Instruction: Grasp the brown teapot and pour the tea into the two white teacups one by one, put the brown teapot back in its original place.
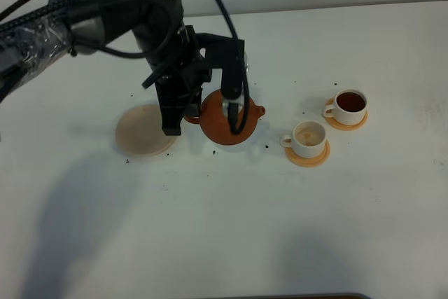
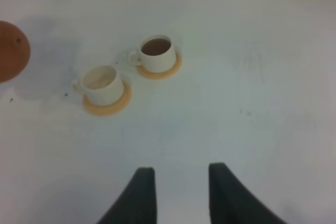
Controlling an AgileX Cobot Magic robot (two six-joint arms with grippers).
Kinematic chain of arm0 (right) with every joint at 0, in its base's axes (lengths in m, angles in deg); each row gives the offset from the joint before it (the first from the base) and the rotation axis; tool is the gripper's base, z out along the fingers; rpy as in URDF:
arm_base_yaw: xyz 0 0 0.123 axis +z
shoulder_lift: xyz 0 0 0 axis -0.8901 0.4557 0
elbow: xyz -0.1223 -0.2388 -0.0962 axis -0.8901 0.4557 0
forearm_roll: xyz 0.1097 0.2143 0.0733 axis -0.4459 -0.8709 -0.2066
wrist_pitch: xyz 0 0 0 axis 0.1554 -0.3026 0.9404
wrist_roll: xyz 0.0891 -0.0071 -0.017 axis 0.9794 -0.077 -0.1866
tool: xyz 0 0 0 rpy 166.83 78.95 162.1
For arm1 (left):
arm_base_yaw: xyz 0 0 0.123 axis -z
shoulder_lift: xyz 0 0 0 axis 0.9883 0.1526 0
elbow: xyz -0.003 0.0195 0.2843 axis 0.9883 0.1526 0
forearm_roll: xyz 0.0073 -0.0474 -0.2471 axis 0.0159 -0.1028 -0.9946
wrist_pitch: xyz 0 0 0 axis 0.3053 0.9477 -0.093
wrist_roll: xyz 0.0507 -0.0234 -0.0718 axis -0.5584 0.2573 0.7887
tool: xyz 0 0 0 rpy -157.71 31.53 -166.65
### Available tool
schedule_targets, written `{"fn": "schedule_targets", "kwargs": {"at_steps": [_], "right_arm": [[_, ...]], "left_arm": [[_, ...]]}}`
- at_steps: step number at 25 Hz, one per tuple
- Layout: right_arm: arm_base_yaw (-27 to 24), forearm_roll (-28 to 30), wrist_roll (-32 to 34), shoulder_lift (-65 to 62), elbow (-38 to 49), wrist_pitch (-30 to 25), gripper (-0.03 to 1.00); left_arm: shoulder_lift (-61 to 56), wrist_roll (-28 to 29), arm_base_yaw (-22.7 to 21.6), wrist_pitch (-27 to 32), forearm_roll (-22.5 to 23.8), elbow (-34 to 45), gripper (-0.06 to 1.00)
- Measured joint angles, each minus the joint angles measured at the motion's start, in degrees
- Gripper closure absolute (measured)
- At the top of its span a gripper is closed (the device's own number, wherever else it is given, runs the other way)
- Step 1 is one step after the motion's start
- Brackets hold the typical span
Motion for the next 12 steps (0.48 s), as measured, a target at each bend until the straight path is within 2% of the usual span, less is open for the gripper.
{"fn": "schedule_targets", "kwargs": {"at_steps": [6,12], "right_arm": [[0.00,0.00,0.00,0.00,0.00,0.00,0.73],[0.00,0.00,0.00,0.00,0.00,0.00,0.73]], "left_arm": [[-0.93,-5.21,0.00,-18.65,1.12,7.13,0.83],[-0.70,-13.78,0.11,-30.75,1.29,10.83,0.83]]}}
